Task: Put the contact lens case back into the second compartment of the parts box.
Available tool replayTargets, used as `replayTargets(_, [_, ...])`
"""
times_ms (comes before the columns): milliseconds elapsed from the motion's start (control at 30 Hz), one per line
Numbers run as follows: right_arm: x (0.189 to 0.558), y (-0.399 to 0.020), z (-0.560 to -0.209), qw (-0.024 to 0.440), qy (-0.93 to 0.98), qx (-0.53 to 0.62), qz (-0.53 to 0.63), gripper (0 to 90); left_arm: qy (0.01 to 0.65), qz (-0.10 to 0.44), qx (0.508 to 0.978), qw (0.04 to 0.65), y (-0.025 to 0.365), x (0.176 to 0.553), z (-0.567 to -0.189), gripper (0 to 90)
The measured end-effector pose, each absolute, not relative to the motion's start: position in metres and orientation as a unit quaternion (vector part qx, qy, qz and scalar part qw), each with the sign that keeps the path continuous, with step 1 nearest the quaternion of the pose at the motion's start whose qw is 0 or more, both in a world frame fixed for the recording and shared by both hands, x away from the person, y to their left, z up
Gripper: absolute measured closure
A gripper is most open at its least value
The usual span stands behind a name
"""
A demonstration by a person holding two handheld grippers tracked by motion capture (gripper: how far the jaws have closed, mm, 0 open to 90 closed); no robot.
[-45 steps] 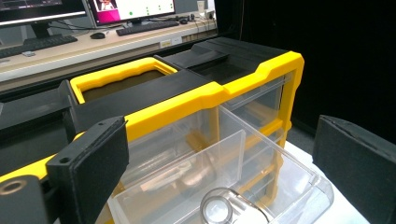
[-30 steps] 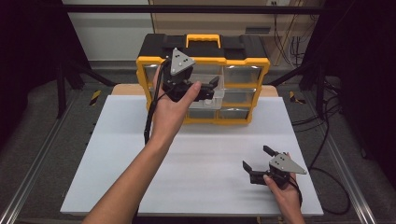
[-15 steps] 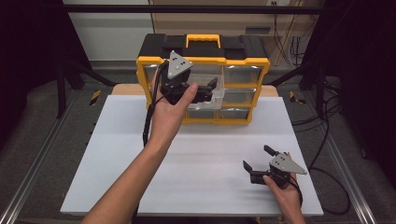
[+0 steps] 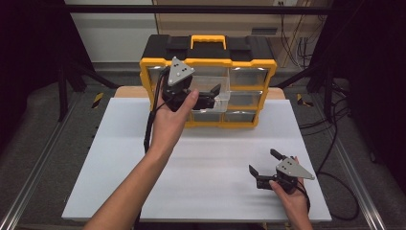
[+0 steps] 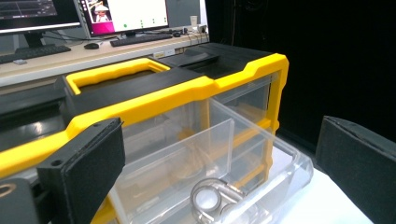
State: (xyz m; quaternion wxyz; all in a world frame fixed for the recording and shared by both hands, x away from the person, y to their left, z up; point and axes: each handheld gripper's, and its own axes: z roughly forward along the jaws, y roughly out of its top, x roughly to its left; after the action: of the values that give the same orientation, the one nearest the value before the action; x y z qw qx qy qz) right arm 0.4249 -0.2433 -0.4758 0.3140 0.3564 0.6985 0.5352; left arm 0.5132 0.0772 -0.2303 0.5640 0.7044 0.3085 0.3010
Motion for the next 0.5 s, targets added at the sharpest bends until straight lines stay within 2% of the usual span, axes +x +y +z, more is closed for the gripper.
replayTargets(500, [0.422,-0.246,-0.473,0.321,0.695,0.358,0.534,2.1,0.321,0.3,0.689,0.576,0.111,0.498,-0.23,1.2])
